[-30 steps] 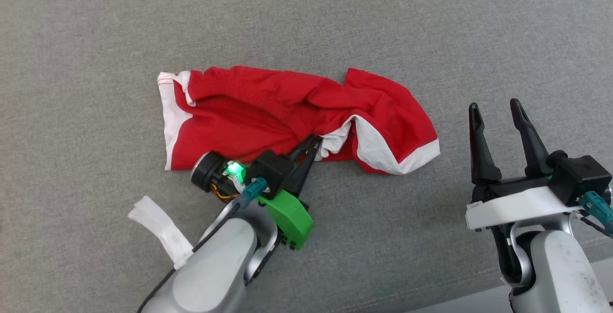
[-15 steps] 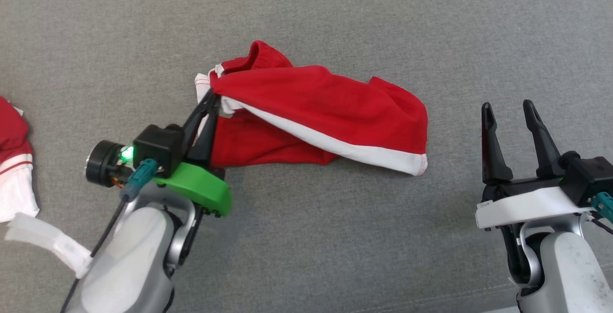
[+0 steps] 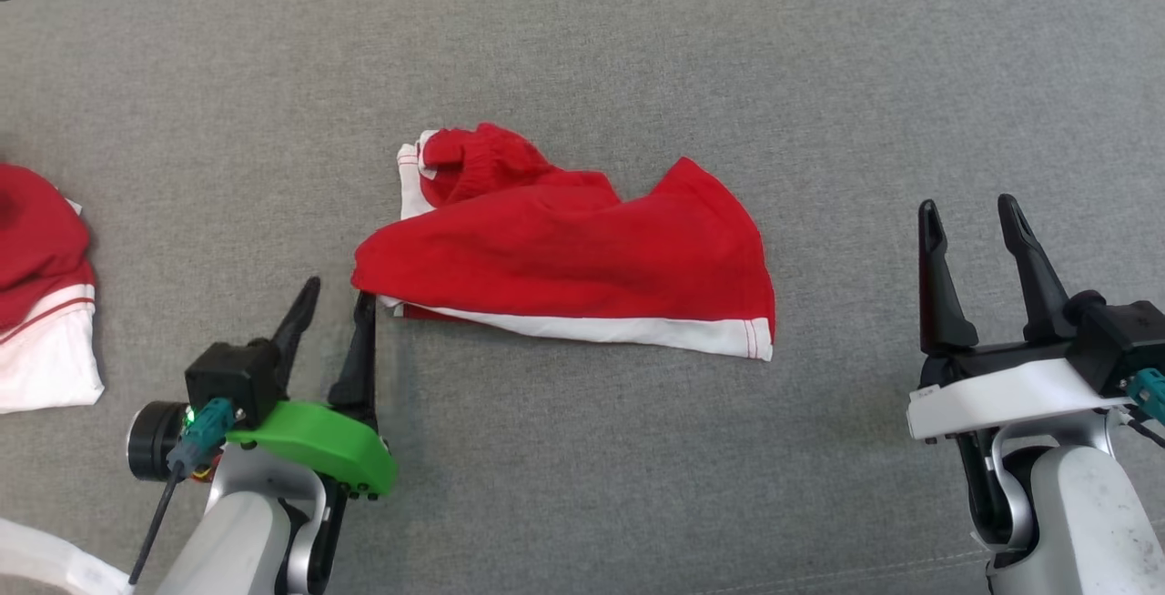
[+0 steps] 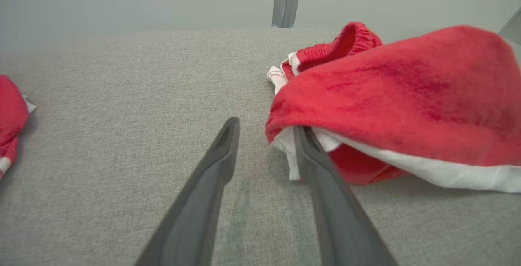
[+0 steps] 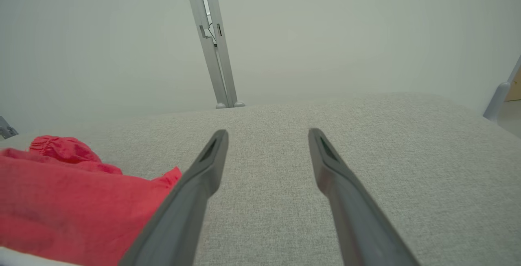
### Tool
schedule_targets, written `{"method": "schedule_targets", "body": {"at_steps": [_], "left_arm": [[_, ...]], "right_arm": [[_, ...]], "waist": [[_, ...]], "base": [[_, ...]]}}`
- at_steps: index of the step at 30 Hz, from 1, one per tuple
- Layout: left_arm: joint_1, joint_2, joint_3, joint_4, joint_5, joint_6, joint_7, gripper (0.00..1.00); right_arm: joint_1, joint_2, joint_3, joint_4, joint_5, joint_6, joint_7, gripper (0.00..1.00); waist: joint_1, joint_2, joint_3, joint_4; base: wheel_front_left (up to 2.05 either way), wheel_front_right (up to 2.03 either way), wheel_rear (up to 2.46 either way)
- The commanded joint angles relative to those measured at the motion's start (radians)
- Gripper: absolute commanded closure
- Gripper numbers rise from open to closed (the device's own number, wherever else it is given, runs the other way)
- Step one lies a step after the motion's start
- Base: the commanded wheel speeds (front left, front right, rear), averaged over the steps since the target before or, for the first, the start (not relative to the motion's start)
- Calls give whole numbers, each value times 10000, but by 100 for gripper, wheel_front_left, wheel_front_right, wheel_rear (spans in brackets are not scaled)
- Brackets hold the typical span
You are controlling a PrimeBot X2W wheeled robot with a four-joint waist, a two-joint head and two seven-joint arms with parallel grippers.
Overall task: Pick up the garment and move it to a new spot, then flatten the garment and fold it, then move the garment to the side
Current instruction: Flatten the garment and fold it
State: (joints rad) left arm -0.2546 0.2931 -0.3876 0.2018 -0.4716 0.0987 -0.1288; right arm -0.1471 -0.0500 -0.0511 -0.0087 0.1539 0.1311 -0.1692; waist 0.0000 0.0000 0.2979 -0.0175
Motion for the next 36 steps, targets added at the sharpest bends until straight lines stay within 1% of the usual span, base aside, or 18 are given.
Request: {"method": "schedule_targets", "body": {"at_steps": [1, 6, 10, 15, 19, 26, 36], "left_arm": [[162, -27, 116, 83, -27, 66, -235, 0], [418, -104, 357, 314, -116, 164, -888, 0], [569, -78, 819, 107, -51, 246, -1257, 0], [840, -111, 1539, -654, 266, 131, -1363, 0], [1180, -151, 1891, -927, 541, -86, -1362, 0], [1398, -307, 2079, -804, 841, -446, -1366, 0], [1354, -465, 2248, -575, 1011, -632, -1367, 0]], "right_arm": [[137, -13, -10, -73, -100, -7, 32, 0], [280, -14, 39, -198, -193, -7, 168, 0], [460, -13, 105, -308, -266, -7, 279, 0], [673, -14, 231, -480, -341, -7, 457, 0], [806, -14, 308, -576, -353, -7, 556, 0], [880, -14, 347, -651, -278, -7, 601, 0], [869, -14, 342, -631, -254, -7, 604, 0]], "waist": [[0, 0, -131, 75], [0, 0, -484, 225], [0, 0, -773, 345], [0, 0, -1106, 452], [0, 0, -1262, 467], [0, 0, -1306, 480], [0, 0, -1277, 469]], "base": [[0, 0, 0], [0, 0, 0], [0, 0, 0], [0, 0, 0], [0, 0, 0], [0, 0, 0], [0, 0, 0]]}}
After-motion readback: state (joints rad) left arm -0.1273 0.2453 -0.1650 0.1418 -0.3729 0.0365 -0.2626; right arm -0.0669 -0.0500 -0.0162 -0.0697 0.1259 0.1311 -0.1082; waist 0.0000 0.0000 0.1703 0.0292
